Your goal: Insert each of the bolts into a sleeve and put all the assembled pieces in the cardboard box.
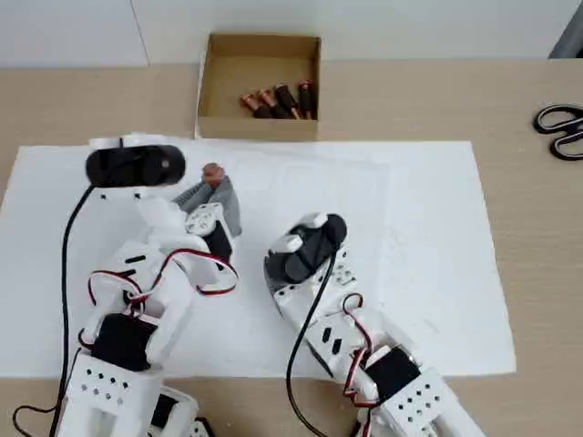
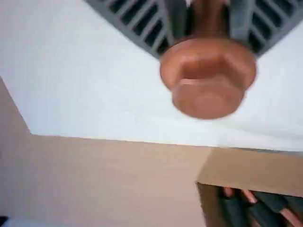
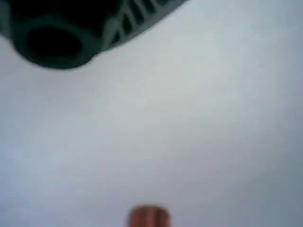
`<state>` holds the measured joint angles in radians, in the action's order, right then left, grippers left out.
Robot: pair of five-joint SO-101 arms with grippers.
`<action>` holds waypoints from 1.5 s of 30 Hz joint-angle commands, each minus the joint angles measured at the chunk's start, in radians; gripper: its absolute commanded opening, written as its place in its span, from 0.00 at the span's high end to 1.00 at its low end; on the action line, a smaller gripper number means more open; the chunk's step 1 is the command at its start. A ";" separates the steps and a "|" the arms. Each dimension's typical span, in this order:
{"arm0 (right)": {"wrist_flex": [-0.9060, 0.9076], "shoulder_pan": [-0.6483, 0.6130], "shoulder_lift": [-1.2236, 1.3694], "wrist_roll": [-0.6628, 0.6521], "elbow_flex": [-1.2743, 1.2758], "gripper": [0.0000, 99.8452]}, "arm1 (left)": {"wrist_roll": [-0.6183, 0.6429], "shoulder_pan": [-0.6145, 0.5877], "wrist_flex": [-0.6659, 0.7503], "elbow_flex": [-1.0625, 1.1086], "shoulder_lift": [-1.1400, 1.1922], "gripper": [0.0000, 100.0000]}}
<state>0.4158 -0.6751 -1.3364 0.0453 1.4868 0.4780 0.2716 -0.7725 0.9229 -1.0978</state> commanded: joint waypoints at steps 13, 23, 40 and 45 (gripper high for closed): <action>-0.021 -0.028 -0.068 -0.009 0.000 1.00 | 0.008 0.087 0.032 -0.004 -0.025 0.99; -0.025 -0.062 -0.068 -0.009 0.000 1.00 | 0.009 0.112 0.028 0.002 -0.025 0.99; -0.025 -0.062 -0.076 -0.009 -0.006 1.00 | 0.009 0.126 0.092 0.114 -0.025 0.99; -0.025 -0.061 -0.076 -0.009 -0.006 1.00 | 0.009 0.127 0.118 0.142 -0.026 0.99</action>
<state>0.4158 -0.7304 -1.3825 0.0453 1.4929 0.4810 0.3974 -0.6851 1.0641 -1.1009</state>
